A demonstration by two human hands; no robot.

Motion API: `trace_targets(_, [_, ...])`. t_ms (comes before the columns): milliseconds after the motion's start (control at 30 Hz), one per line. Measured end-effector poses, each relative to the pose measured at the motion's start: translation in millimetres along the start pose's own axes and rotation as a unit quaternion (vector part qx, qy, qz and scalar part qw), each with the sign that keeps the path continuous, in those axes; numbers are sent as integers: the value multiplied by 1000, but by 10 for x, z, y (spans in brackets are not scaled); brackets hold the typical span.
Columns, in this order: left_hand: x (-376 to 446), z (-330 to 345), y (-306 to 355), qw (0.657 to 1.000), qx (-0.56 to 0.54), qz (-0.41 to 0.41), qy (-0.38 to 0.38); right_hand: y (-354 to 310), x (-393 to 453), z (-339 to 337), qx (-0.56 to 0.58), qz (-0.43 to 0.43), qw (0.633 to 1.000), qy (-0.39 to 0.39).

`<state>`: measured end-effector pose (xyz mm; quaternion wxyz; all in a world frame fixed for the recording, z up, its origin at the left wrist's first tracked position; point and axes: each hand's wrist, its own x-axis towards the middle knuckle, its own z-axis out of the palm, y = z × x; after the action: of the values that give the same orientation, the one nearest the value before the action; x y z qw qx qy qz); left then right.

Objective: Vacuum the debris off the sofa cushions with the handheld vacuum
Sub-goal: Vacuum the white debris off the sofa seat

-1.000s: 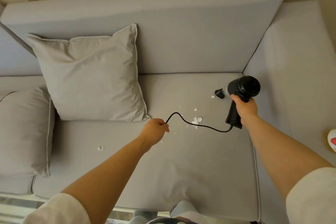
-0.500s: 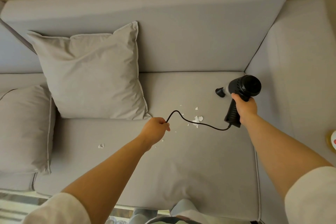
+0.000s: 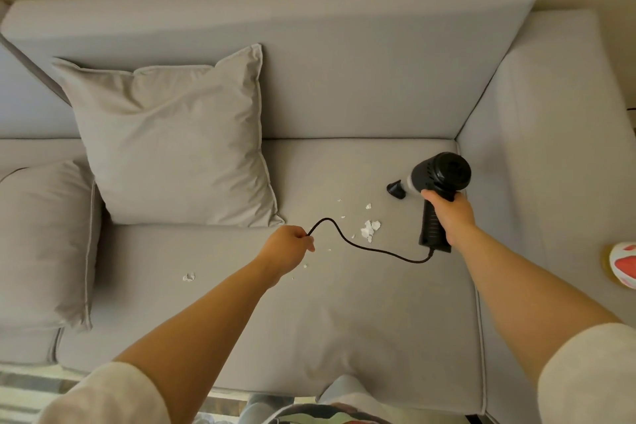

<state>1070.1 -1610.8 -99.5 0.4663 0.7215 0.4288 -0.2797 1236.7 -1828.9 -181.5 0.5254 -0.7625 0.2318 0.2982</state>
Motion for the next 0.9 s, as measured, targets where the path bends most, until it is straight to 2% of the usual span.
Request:
trace_targets(133, [-71, -114, -95, 1000, -6, 0, 14, 38, -144, 177, -13, -6, 1000, -27])
trace_targets(333, [-161, -269, -269, 999, -19, -12, 32, 107, -233, 456, -23, -5, 1000, -19])
trace_targets(633, [-207, -318, -477, 998, -42, -29, 33, 74, -264, 536, -39, -9, 999, -7])
trace_targets(733, [-215, -320, -490, 998, -48, -27, 33, 67, -314, 558, -42, 14, 999, -31])
trace_targets(900, [-226, -396, -578, 998, -52, -25, 39, 63, -399, 721, -47, -24, 997, -49])
